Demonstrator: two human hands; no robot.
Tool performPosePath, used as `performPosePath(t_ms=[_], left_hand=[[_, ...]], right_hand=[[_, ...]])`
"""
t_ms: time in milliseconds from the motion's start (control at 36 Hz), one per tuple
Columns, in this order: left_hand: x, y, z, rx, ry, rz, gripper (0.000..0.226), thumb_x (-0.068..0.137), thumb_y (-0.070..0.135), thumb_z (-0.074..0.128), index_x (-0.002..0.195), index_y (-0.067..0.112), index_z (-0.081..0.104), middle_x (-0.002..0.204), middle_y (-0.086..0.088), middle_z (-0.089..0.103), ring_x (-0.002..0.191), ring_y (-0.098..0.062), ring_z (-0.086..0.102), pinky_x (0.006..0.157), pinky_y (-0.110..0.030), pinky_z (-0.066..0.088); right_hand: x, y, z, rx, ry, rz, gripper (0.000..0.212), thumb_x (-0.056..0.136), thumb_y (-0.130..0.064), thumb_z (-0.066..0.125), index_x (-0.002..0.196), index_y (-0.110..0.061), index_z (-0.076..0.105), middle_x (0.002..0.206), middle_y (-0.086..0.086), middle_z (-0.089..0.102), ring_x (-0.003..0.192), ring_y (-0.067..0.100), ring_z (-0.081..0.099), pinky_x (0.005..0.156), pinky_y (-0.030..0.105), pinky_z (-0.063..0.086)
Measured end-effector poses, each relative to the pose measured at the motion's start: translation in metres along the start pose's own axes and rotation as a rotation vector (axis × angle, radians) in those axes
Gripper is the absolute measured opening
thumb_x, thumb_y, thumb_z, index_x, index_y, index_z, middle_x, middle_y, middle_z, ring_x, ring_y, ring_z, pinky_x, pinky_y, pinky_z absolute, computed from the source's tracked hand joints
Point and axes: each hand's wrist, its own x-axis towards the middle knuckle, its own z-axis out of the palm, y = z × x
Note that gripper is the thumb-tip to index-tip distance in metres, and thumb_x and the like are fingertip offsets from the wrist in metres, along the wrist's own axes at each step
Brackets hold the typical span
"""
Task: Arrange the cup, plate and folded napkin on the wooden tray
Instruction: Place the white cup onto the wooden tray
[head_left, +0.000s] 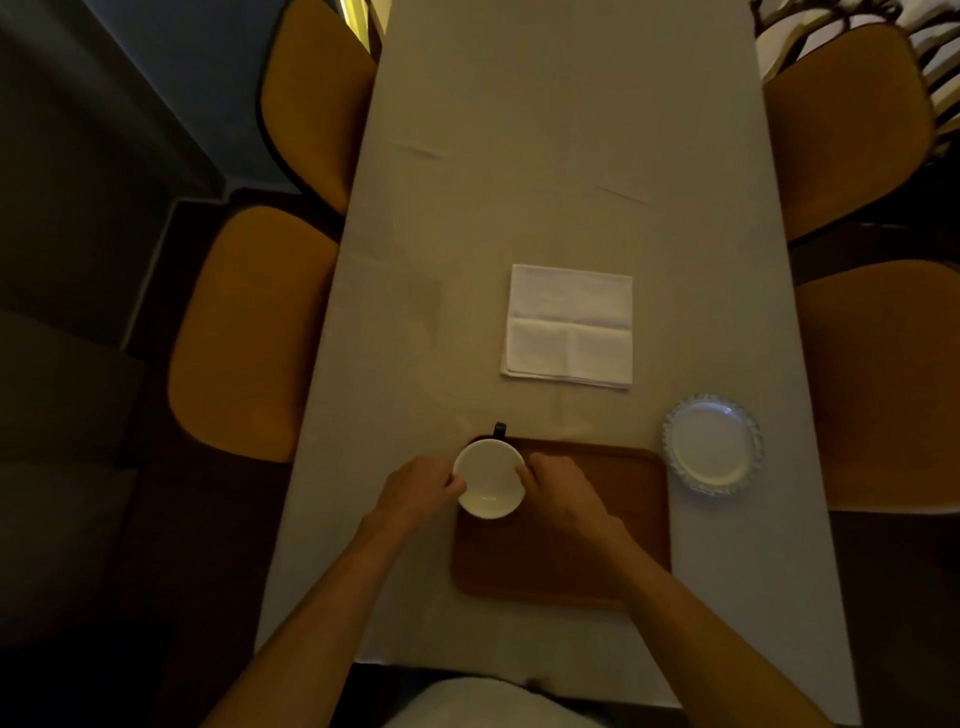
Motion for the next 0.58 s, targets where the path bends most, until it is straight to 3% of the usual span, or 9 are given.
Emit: performPosePath(t_ms=[83, 222, 444, 583], left_hand=[[0.000, 0.000, 0.001, -0.004, 0.005, -0.004, 0.033, 0.087, 0.034, 0.048, 0.067, 0.010, 0.057, 0.065, -0.008, 0.054, 0.060, -0.025, 0.053, 0.054, -0.030, 0.034], [-0.003, -0.001, 0.005, -0.062, -0.011, -0.018, 0.029, 0.089, 0.032, 0.048, 0.065, 0.017, 0.053, 0.063, -0.005, 0.052, 0.055, -0.017, 0.047, 0.051, -0.029, 0.030], [-0.004, -0.007, 0.005, -0.051, -0.004, 0.013, 0.034, 0.092, 0.034, 0.045, 0.074, 0.011, 0.063, 0.070, -0.007, 0.059, 0.065, -0.024, 0.058, 0.056, -0.031, 0.035], [-0.009, -0.006, 0.001, -0.031, 0.001, 0.031, 0.033, 0.092, 0.033, 0.045, 0.063, 0.020, 0.049, 0.067, -0.002, 0.054, 0.063, -0.020, 0.053, 0.051, -0.030, 0.028]], right_hand=[[-0.001, 0.000, 0.001, 0.001, 0.013, 0.006, 0.033, 0.101, -0.041, 0.039, 0.080, -0.019, 0.051, 0.079, 0.000, 0.057, 0.065, 0.014, 0.052, 0.052, 0.028, 0.036], [-0.002, -0.002, 0.002, 0.017, 0.034, 0.015, 0.035, 0.100, -0.043, 0.039, 0.088, -0.016, 0.057, 0.086, 0.002, 0.063, 0.073, 0.017, 0.059, 0.065, 0.039, 0.053], [-0.011, -0.002, 0.000, 0.078, 0.045, -0.001, 0.032, 0.099, -0.041, 0.042, 0.087, -0.014, 0.055, 0.085, 0.005, 0.061, 0.074, 0.021, 0.058, 0.064, 0.041, 0.049], [-0.015, -0.001, -0.001, 0.117, 0.046, 0.024, 0.031, 0.098, -0.038, 0.045, 0.088, -0.011, 0.055, 0.086, 0.007, 0.062, 0.076, 0.025, 0.060, 0.071, 0.049, 0.055]])
